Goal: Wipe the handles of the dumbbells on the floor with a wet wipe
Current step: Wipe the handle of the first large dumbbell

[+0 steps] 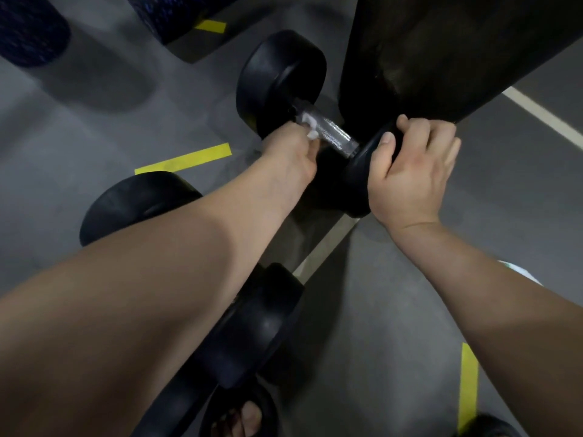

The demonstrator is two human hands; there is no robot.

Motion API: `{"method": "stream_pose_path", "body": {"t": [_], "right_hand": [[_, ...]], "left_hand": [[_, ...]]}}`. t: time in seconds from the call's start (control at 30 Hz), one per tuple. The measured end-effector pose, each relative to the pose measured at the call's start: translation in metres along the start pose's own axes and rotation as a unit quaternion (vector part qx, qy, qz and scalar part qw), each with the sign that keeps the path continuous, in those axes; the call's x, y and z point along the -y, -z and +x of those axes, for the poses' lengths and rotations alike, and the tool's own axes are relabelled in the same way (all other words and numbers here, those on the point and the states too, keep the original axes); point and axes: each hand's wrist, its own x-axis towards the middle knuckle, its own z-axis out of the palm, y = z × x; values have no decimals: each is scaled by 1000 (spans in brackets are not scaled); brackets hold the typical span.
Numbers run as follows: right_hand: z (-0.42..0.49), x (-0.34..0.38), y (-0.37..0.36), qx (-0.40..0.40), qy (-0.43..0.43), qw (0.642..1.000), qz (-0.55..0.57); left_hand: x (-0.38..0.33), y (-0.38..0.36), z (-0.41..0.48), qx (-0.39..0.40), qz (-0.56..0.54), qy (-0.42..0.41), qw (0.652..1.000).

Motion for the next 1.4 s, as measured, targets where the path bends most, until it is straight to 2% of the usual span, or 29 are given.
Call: {"method": "stream_pose_path", "body": {"t": [0.17, 0.23, 0.33, 0.47, 0.63, 0.73, 0.9, 1.0, 1.13, 1.27, 1.33, 1.4], "right_hand": [[0, 0, 1, 2, -2, 1000, 4], [0, 0, 1, 3, -2, 1000, 3], [0, 1, 1, 4, -4, 1000, 3], [-1, 0, 1, 1, -1, 1000, -2], [-1, 1, 1, 6, 0, 1000, 3], [0, 0, 1, 11, -4, 1000, 3], [-1, 0, 1, 6, -4, 1000, 0], [-1, 0, 1, 8, -2, 1000, -2], [0, 0, 2, 5, -5, 1000, 4], [0, -1, 4, 20, -2, 1000, 6], [0, -1, 7, 33, 7, 999, 9], [2, -2, 13, 61, 11, 998, 8]], "left_hand": [[22, -1, -14, 86, 48, 17, 995], [12, 1, -7, 69, 41, -6, 997], [0, 1, 1, 42, 90, -45, 994], [17, -10, -13, -29, 76, -117, 990], [5, -7, -7, -48, 22, -167, 985], [8, -11, -15, -63, 93, -204, 972], [29, -5, -30, -16, 277, -244, 929], [14, -11, -31, -31, 260, -238, 935], [29, -6, -44, 4, 375, -264, 889], [20, 12, -32, -3, 325, -285, 902], [8, 19, -30, -12, 331, -317, 889], [2, 26, -33, 21, 348, -315, 883]]}}
